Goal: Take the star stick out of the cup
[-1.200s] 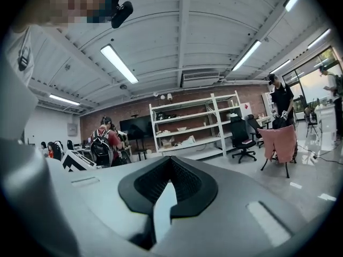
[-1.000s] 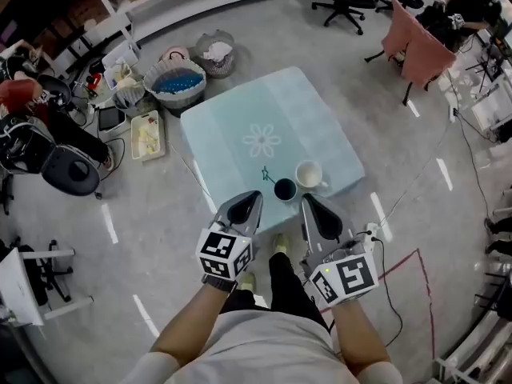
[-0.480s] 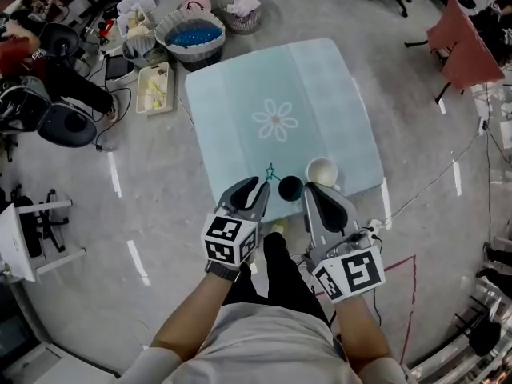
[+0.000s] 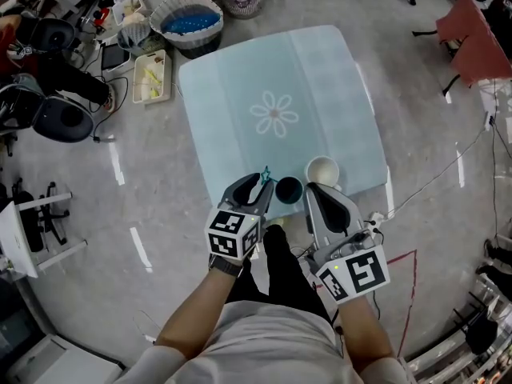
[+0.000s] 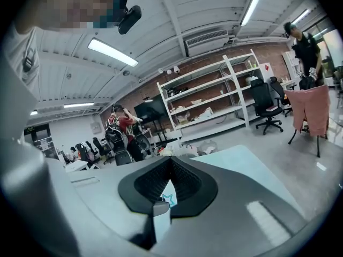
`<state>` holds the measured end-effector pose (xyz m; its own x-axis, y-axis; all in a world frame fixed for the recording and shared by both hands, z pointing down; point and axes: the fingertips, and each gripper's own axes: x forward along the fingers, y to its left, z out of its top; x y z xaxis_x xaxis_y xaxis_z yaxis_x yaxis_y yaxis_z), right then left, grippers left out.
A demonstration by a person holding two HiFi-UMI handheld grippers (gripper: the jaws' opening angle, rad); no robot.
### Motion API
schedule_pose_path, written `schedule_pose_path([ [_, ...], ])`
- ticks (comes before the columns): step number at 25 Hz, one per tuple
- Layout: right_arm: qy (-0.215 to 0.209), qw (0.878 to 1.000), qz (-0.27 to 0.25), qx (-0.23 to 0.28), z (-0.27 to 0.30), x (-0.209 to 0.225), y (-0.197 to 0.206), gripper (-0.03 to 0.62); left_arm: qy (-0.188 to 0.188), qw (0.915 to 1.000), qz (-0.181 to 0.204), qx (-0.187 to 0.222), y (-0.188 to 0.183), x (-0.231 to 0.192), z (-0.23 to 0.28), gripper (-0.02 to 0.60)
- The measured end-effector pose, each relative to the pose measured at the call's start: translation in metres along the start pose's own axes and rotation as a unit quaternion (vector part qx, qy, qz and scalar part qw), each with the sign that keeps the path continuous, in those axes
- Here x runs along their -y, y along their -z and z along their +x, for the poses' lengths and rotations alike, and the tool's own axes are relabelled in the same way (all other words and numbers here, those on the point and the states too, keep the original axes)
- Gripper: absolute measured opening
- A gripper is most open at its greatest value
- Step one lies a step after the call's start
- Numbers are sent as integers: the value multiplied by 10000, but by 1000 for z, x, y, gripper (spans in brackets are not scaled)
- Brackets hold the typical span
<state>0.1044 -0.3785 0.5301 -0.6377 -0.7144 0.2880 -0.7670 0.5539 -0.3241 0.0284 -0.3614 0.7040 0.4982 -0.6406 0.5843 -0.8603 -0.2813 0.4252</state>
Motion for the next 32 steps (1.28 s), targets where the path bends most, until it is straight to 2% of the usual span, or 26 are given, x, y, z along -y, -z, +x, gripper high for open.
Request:
schedule_pose_path([
  [5, 33, 10000, 50, -28, -2, 5, 9, 9, -88, 9999, -55, -43, 8, -7, 7, 84],
  [8, 104, 9999, 114, -46, 0, 9, 8, 9, -30, 9999, -35, -100, 5, -8, 10, 23],
  [15, 334, 9992, 228, 54, -12, 10, 10, 9, 87, 9999, 83, 86, -6, -2, -6, 22],
  [20, 518, 9981, 220, 248, -20, 4, -1, 10, 244, 9989, 248, 319, -29, 3, -24, 22],
  [32, 804, 9950, 94, 592, -47, -32, -20, 10, 570, 9934, 626, 777, -62, 22, -84, 23],
])
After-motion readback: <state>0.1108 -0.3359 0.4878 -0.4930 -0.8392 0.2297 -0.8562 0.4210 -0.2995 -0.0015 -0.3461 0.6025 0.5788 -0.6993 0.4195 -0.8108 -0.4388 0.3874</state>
